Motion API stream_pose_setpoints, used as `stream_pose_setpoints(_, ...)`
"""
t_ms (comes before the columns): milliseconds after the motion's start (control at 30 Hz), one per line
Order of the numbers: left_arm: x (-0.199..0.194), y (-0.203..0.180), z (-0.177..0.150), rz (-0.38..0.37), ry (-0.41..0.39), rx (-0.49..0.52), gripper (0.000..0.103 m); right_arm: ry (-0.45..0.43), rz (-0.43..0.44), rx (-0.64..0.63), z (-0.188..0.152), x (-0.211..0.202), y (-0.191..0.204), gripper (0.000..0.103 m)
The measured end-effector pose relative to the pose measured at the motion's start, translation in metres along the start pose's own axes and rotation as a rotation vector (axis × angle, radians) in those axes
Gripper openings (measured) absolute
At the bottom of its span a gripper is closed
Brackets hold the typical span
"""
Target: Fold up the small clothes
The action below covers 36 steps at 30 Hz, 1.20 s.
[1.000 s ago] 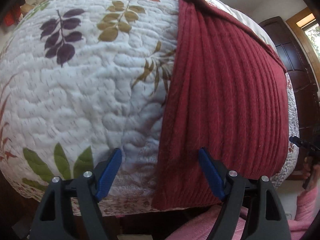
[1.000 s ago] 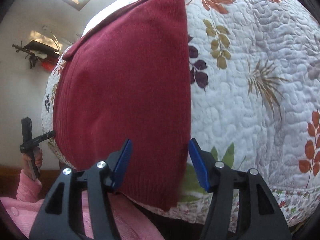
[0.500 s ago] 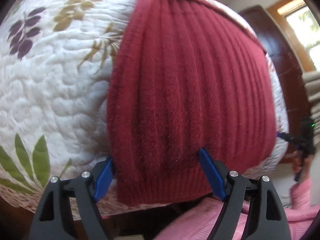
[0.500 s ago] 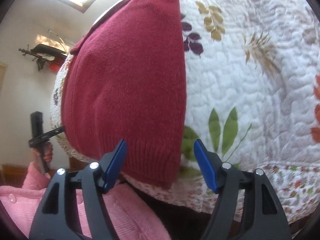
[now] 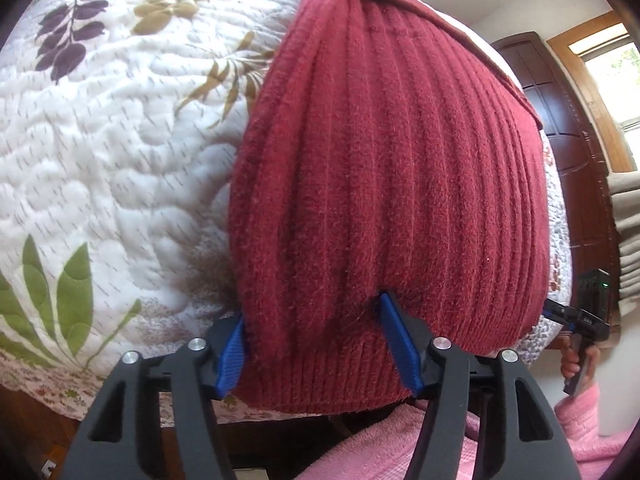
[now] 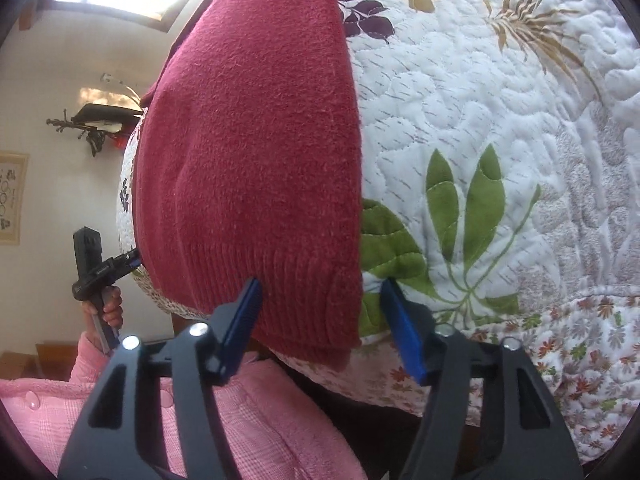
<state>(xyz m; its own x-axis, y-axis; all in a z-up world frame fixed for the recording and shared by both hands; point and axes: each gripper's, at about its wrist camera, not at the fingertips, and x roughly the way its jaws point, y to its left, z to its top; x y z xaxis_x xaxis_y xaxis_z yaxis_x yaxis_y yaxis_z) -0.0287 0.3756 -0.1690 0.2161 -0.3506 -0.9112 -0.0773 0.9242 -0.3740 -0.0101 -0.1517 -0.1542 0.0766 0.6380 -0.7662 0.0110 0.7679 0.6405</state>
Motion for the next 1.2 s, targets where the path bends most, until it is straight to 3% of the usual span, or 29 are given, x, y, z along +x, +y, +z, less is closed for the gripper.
stream_pose_setpoints(33,-0.001,-0.004,0.000,0.016,-0.001,0.003,0.054,0.018,-0.013,-0.012,-0.001,-0.001,0.002,0.050)
stream_pose_setpoints(67,-0.001,-0.011,0.000,0.024,-0.002,0.005,0.042,0.016,-0.016,-0.019,-0.001,-0.005,0.001,0.048)
stream_pose_setpoints(133,-0.004,-0.016,-0.001,-0.001,-0.001,0.005,0.030,0.018,0.004,-0.030,-0.005,-0.008,0.002,0.033)
stream_pose_setpoints(233,-0.005,-0.018,-0.002,0.000,-0.006,-0.009,0.022,0.031,0.005,-0.047,-0.007,-0.010,0.005,0.018)
stream_pose_setpoints(300,-0.008,-0.015,-0.002,-0.021,-0.010,-0.033,0.013,0.028,0.050,-0.032,-0.007,-0.014,0.005,0.007)
stream_pose_setpoints(400,-0.018,-0.012,-0.002,-0.125,-0.024,-0.079,0.012,-0.001,0.171,-0.016,-0.006,-0.031,0.005,0.006)
stream_pose_setpoints(533,-0.042,-0.021,0.005,-0.174,-0.065,-0.050,0.012,-0.058,0.283,-0.048,0.004,-0.059,0.021,0.006)
stream_pose_setpoints(733,-0.079,-0.026,0.035,-0.298,-0.153,-0.055,0.012,-0.153,0.343,-0.107,0.041,-0.099,0.049,0.006)
stream_pose_setpoints(933,-0.085,-0.026,0.084,-0.309,-0.239,-0.093,0.012,-0.194,0.299,-0.121,0.102,-0.117,0.053,0.006)
stream_pose_setpoints(1200,-0.048,-0.002,0.158,-0.254,-0.230,-0.218,0.012,-0.153,0.224,-0.021,0.198,-0.077,0.036,0.006)
